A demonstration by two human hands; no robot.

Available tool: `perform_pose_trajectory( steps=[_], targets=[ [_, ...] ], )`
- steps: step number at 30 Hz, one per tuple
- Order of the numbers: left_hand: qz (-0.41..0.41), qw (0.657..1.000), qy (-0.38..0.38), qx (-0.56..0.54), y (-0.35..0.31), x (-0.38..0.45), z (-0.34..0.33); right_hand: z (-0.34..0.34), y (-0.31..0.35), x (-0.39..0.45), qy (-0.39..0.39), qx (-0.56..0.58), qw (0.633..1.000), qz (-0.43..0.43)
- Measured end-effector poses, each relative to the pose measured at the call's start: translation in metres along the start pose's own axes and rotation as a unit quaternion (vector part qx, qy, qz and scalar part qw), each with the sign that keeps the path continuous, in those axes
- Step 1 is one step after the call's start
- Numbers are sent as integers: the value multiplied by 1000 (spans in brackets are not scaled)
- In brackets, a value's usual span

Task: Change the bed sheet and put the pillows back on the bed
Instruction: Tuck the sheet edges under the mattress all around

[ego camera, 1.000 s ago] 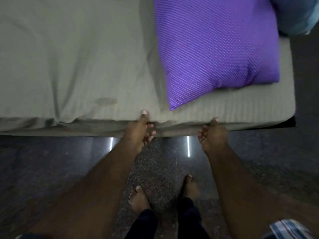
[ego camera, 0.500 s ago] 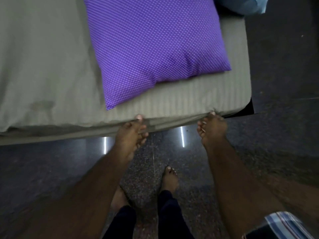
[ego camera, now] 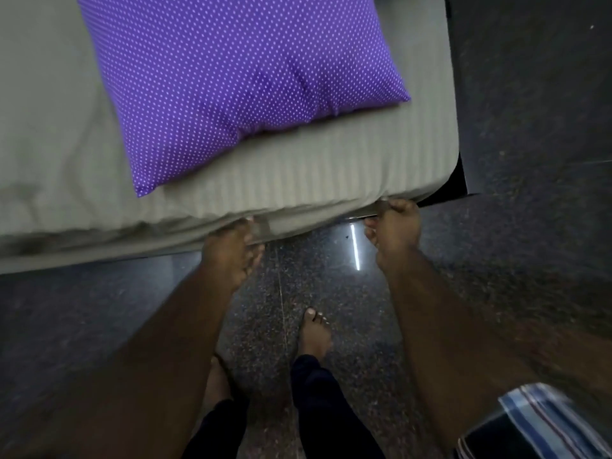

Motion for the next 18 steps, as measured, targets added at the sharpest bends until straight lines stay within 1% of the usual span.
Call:
perform_pose_trajectory(
  steps=[2, 4, 7, 11, 12, 14, 16, 18],
  targets=[
    [2, 1000, -16, -22, -10, 10, 6, 7, 3, 9, -10, -29, 999, 37],
    [-5, 999, -45, 23, -7, 15, 24, 18, -7, 6, -25, -49, 997, 52],
    [2, 998, -27, 65, 21, 15, 50, 22, -44, -17, -13, -23, 1000, 1],
    [-55, 986, -15, 154, 30, 8, 79, 0, -97, -65, 34, -7, 996, -76],
    [-55, 987, -2, 151, 32, 11, 81, -7, -113, -69, 45, 3, 994, -95],
    [-27, 992, 21, 118, 40, 25, 81, -26, -133, -68, 53, 30, 991, -115],
    [12, 996, 32, 85, 52, 54, 77, -47, -142, -52, 38, 76, 991, -103],
    [42, 997, 51, 37, 60, 87, 65, -68, -152, -28, 3, 162, 982, -93]
  ],
)
Point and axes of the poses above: each hand's wrist, its own x-axis towards the middle knuckle, its own z-axis out of the back of the hand, y = z × x, the point moved 10 cm from there along x, towards the middle knuckle, and after that the axes turned 3 degrees about z, right-handed, at the moved point
